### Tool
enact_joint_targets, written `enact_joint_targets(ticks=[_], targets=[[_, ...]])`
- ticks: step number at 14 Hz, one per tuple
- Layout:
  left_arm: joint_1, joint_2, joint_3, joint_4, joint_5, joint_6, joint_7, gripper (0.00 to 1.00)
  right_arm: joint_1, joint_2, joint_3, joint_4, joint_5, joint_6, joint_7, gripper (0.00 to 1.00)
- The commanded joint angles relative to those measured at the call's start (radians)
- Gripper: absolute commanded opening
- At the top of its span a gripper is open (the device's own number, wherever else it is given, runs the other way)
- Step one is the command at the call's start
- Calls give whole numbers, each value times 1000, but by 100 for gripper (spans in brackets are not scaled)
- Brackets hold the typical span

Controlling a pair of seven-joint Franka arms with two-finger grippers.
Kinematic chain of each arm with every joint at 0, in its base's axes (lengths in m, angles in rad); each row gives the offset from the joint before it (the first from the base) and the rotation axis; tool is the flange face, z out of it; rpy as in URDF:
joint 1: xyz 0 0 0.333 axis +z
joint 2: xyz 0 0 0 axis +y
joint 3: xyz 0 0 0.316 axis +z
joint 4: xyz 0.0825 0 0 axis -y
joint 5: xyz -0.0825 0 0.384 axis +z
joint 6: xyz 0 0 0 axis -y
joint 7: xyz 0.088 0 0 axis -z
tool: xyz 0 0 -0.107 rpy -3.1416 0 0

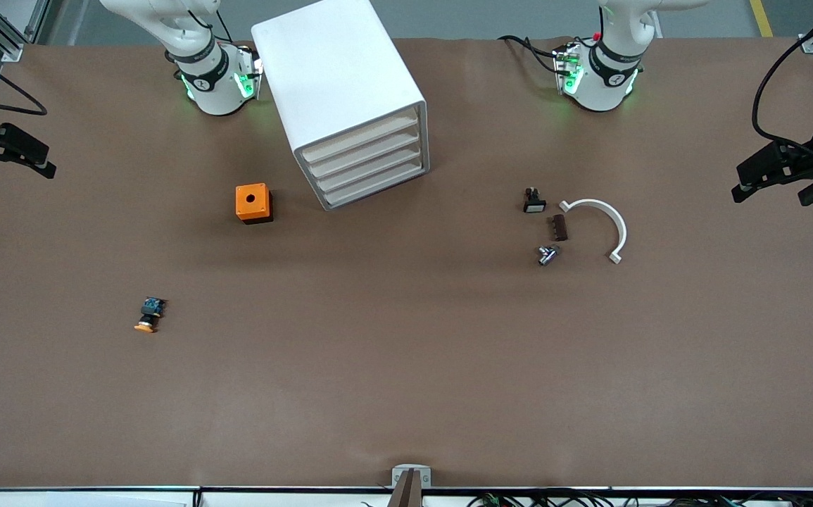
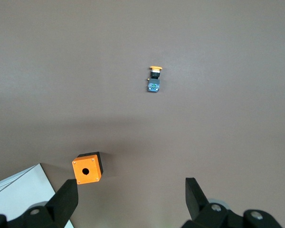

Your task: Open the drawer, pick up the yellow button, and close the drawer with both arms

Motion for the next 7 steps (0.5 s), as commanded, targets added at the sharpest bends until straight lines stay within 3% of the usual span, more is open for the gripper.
enact_joint_targets(ticks=[1,7], targets=[[4,7,-10,25,19,-23,-12,100,17,-49,-18,-53,12,26,1,100],[4,7,-10,25,19,-23,-12,100,19,-58,-16,-52,12,22,3,100]])
